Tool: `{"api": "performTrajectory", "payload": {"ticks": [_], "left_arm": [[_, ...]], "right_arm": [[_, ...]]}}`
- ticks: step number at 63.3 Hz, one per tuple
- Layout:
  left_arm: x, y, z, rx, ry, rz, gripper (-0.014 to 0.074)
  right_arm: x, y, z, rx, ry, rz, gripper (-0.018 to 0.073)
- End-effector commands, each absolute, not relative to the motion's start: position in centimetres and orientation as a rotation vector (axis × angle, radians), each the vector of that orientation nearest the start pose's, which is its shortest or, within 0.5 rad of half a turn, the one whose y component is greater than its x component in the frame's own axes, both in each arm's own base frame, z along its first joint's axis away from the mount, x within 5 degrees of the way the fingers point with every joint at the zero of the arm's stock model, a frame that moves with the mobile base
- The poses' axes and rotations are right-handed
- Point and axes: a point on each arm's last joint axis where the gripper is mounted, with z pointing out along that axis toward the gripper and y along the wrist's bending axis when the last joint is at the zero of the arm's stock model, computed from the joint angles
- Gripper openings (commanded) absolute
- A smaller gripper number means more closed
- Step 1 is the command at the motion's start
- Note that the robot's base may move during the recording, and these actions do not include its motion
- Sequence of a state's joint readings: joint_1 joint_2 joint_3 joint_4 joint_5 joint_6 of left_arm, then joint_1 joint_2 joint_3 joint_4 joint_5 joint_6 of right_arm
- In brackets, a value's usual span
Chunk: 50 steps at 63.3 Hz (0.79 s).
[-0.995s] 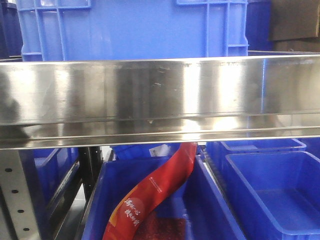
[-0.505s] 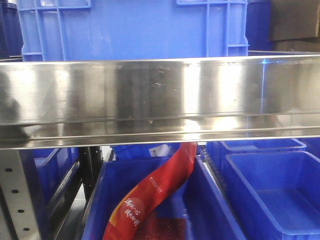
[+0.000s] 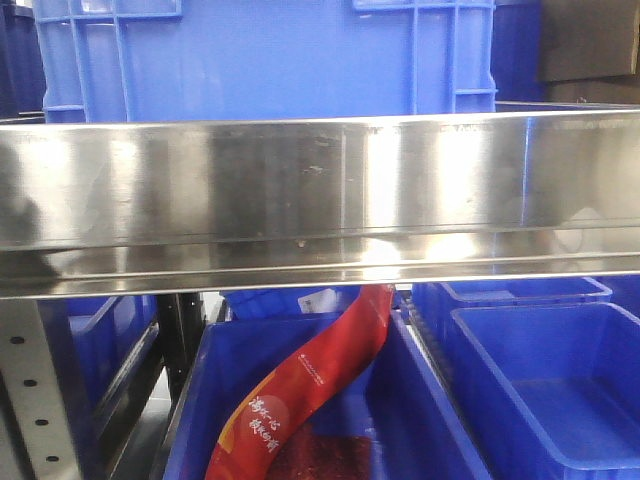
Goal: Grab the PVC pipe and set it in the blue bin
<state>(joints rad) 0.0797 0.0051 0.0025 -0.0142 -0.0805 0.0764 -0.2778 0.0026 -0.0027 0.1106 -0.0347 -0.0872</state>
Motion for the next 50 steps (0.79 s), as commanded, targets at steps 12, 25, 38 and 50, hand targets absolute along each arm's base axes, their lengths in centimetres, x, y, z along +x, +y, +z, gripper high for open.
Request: {"api": "performTrajectory", "payload": {"ticks": [12, 25, 38, 50], "left_arm": [[5.47, 0.48, 22.20, -0.025, 1.387, 0.113, -0.0111], [5.47, 0.48, 22.20, -0.025, 1.387, 0.113, -0.0111], [5.47, 0.48, 22.20, -0.025, 1.387, 0.113, -0.0111], [5.47, 0.48, 22.20, -0.025, 1.387, 0.113, -0.0111]], "right_arm": [[5.31, -1.62, 21.88, 0.226, 1.407, -0.217, -0.0169], [5.31, -1.62, 21.88, 0.226, 1.407, -0.217, -0.0169], [5.31, -1.62, 21.88, 0.226, 1.407, -0.217, -0.0169], [5.31, -1.62, 21.88, 0.226, 1.407, -0.217, -0.0169]]}}
